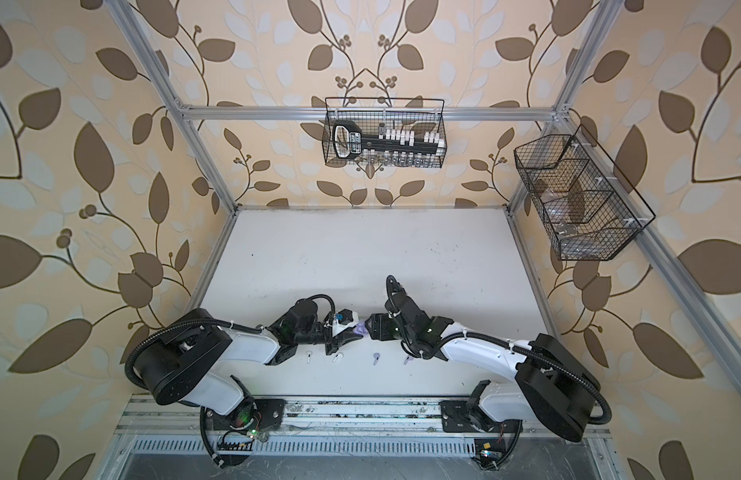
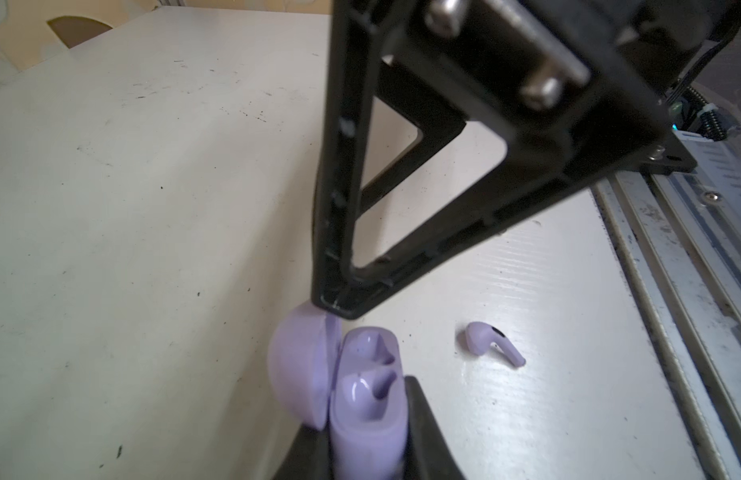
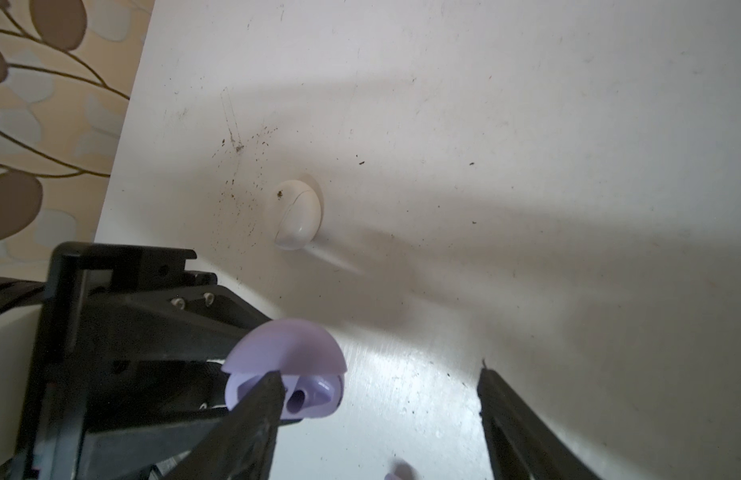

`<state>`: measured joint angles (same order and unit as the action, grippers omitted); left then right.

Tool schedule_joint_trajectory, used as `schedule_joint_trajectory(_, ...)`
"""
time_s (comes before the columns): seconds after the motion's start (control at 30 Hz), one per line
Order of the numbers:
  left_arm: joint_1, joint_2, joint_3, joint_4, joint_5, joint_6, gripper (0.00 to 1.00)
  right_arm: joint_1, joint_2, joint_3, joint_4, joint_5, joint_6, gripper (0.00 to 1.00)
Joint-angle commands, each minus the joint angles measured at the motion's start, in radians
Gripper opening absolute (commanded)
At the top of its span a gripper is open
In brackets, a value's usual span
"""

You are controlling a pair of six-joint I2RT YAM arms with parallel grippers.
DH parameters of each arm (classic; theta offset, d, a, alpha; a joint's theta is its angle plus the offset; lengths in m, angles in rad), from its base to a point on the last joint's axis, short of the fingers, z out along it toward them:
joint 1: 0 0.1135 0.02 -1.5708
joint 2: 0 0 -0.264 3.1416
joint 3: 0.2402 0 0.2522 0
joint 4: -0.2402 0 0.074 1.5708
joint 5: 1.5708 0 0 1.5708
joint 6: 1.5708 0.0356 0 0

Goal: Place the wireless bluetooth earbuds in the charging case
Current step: 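Pull the lid away from the case body with the right gripper, then release the lid and move the right gripper over a lavender earbud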

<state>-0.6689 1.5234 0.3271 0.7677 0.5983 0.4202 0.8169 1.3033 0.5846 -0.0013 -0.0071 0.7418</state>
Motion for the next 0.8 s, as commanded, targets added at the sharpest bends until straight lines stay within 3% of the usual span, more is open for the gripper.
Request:
schedule_joint_trajectory(0.0,-0.01,-0.025,0.001,0.045,0.011,0.002,0.0,0.002,-0.046,0.024,-0.04,0.023,-0.012,0.75)
schedule_joint_trajectory(0.3,-0.008,0.031,0.069,0.038,0.001,0.045,0.0,-0.014,-0.244,0.038,-0.289,0.123,-0.038,0.75)
schedule_joint_trajectory(0.5,-0.008,0.17,0.126,0.144,0.036,0.01,0.0,-0.01,-0.333,0.041,-0.451,0.206,-0.011,0.74)
schedule_joint_trajectory(0.77,-0.008,0.237,0.099,0.293,0.038,-0.018,0.0,0.048,-0.39,-0.014,-0.59,0.274,0.087,0.72)
